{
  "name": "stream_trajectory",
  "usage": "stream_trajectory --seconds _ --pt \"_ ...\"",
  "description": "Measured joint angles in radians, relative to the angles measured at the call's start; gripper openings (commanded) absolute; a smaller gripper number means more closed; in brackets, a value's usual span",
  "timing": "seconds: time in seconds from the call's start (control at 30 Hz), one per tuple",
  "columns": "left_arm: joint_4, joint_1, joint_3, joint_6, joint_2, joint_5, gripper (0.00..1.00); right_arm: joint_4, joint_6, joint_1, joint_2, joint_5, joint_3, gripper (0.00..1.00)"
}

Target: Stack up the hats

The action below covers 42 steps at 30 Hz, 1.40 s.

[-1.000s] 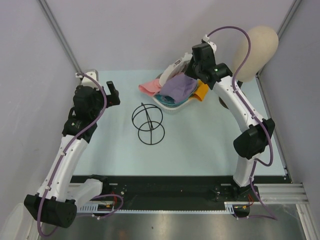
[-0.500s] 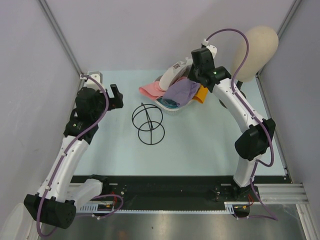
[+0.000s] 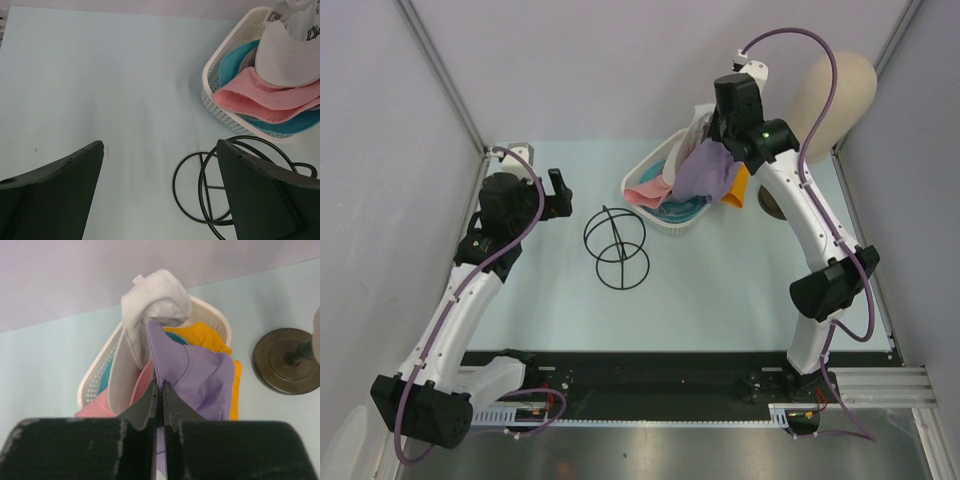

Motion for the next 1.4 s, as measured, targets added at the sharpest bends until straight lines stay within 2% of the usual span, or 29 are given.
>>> stream_trajectory --seconds 0.3,0.57,1.13,1.4 --pt "0.007 -0.005 0.0 0.001 0.025 0.017 1.0 -0.042 -0.084 0.001 0.004 0.046 0.026 0.06" --pt "0.016 -0.008 0.002 0.001 0.051 0.026 1.0 -0.092 -0.161 0.043 0.064 0.085 0.134 0.06" --pt "0.045 -0.055 0.036 0.011 0.115 0.061 1.0 -0.113 -0.206 0.064 0.056 0.177 0.137 0.07" --pt "0.045 -0.068 0.036 0.012 0.118 0.061 1.0 -0.127 -0.221 0.065 -0.013 0.208 0.137 0.08"
